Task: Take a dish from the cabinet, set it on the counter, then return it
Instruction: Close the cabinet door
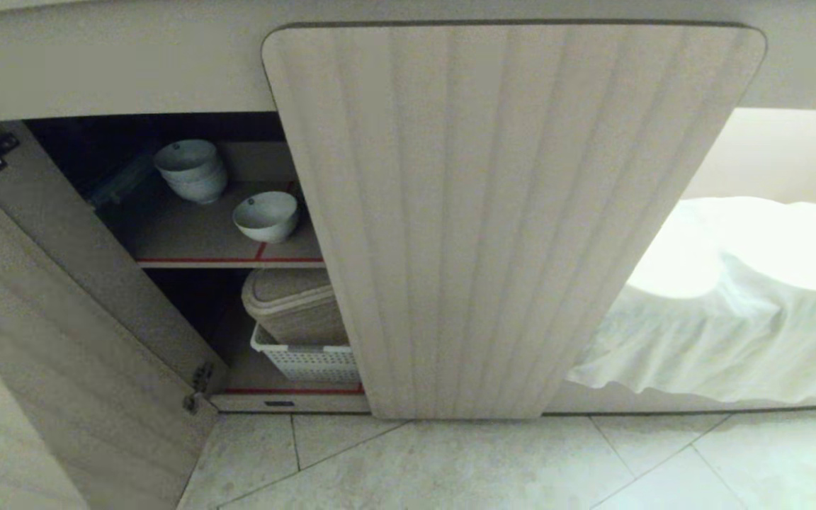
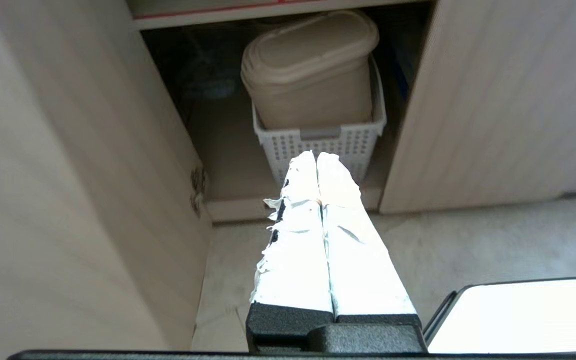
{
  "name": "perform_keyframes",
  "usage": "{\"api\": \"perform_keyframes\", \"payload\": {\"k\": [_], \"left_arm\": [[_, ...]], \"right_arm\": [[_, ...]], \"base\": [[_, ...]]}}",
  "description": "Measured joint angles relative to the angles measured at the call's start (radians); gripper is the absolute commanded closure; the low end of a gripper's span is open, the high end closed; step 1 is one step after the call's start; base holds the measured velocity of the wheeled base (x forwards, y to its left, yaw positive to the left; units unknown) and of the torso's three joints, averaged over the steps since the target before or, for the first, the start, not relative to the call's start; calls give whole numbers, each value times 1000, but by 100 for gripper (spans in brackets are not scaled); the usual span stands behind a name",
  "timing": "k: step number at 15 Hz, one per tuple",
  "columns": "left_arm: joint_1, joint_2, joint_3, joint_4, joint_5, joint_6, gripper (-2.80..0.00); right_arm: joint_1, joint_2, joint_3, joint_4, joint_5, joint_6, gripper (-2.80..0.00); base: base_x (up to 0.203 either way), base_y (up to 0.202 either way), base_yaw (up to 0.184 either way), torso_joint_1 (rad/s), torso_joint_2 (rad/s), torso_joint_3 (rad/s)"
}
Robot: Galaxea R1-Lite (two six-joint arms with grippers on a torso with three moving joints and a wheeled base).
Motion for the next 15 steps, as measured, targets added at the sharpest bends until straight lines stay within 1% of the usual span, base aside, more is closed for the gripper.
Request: {"api": "perform_keyframes", "payload": {"k": [12, 13, 15], "left_arm": [[0, 0, 0, 1, 0, 0, 0], [0, 0, 0, 1, 0, 1, 0], [0, 0, 0, 1, 0, 0, 0]], "right_arm": [[0, 0, 0, 0, 0, 0, 0], [0, 0, 0, 0, 0, 0, 0], [0, 0, 0, 0, 0, 0, 0]], "base": [[-192, 0, -1, 3, 1, 3], [-157, 0, 4, -2, -2, 2], [-28, 0, -1, 4, -1, 1]]}}
